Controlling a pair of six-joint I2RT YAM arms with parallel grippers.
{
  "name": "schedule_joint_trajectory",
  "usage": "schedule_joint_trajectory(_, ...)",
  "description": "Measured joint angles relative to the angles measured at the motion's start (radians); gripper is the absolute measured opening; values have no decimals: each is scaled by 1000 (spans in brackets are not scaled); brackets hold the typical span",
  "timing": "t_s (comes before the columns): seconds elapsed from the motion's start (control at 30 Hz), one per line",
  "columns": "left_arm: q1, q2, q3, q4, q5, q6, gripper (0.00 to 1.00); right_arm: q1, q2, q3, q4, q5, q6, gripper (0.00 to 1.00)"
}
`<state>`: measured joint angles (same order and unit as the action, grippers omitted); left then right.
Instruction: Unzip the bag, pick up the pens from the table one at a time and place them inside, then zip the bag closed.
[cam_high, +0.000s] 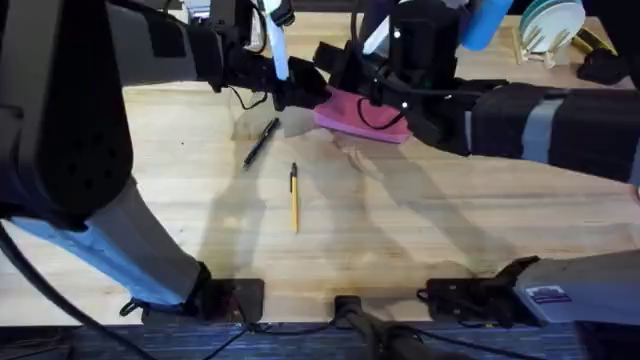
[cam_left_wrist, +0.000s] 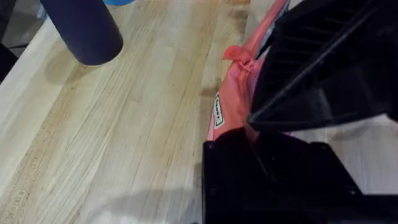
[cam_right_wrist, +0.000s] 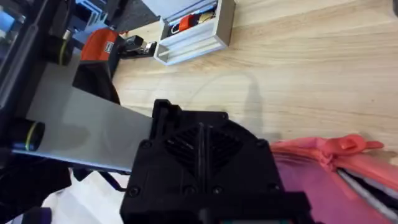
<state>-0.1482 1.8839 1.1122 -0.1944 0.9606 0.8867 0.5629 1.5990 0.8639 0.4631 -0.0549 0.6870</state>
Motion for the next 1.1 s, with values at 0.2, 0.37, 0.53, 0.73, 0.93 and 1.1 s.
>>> schedule_joint_trajectory(0.2,0,0,0,0,0,0,42,-1,0,0,-1,-14,2,30)
schedule_joint_trajectory(0.37,0,0,0,0,0,0,42,-1,-1,0,-43,-18,-45,30)
schedule_joint_trajectory(0.53,0,0,0,0,0,0,42,-8,-53,0,-220,-20,-128,30)
schedule_joint_trajectory(0.73,0,0,0,0,0,0,42,-49,-199,4,-440,-20,-257,186)
schedule_joint_trajectory(0.93,0,0,0,0,0,0,42,-56,-279,74,-720,-21,-414,969)
schedule_joint_trajectory(1.1,0,0,0,0,0,0,42,-56,-285,166,-910,-20,-488,996)
